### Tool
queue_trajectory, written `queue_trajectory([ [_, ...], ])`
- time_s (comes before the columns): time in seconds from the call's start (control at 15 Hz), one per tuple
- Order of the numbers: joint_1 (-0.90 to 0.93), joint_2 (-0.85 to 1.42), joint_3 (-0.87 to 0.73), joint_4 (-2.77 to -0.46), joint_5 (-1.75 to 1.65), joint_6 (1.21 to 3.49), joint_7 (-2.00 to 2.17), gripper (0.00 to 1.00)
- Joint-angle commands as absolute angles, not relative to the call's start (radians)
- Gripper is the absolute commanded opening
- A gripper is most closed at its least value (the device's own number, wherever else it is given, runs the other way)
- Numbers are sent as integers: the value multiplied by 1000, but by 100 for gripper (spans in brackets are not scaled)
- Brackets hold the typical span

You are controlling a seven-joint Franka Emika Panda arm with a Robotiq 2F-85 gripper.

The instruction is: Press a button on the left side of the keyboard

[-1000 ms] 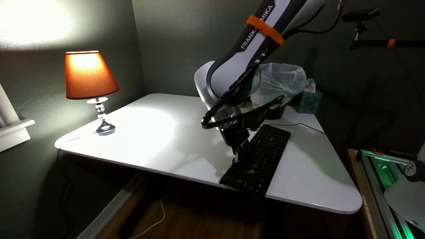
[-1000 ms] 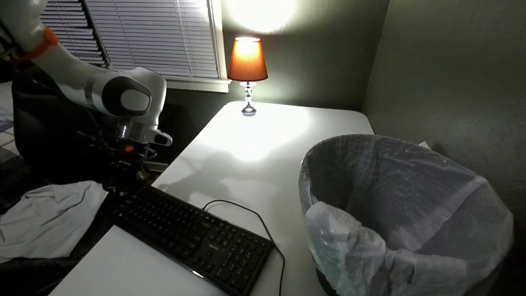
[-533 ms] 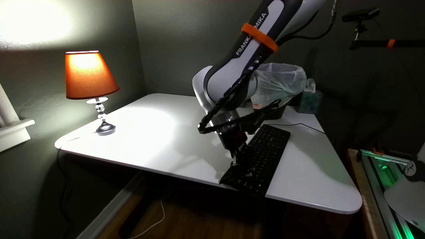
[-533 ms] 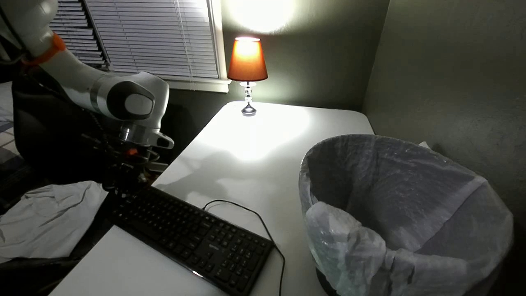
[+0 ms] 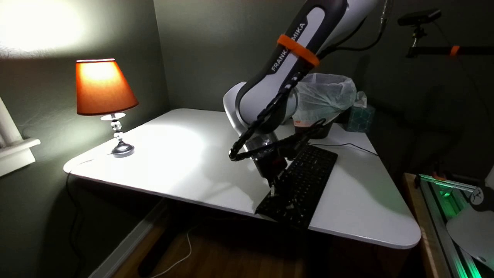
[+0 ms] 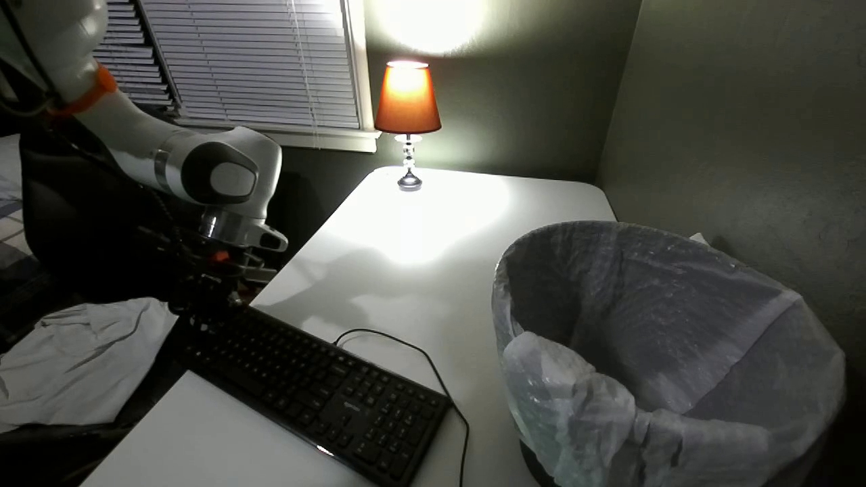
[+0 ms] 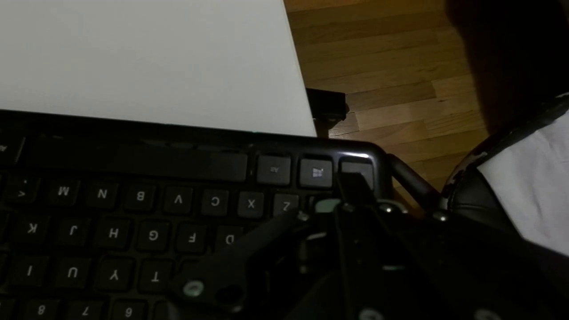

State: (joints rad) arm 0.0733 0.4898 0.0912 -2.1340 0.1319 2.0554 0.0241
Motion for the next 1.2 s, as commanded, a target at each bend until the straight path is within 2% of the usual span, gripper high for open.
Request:
queue_trajectory([
  [0.0, 66, 517, 94, -2105, 151, 2021, 13, 0],
  [1.13, 60, 553, 88, -2064, 151, 1964, 28, 0],
])
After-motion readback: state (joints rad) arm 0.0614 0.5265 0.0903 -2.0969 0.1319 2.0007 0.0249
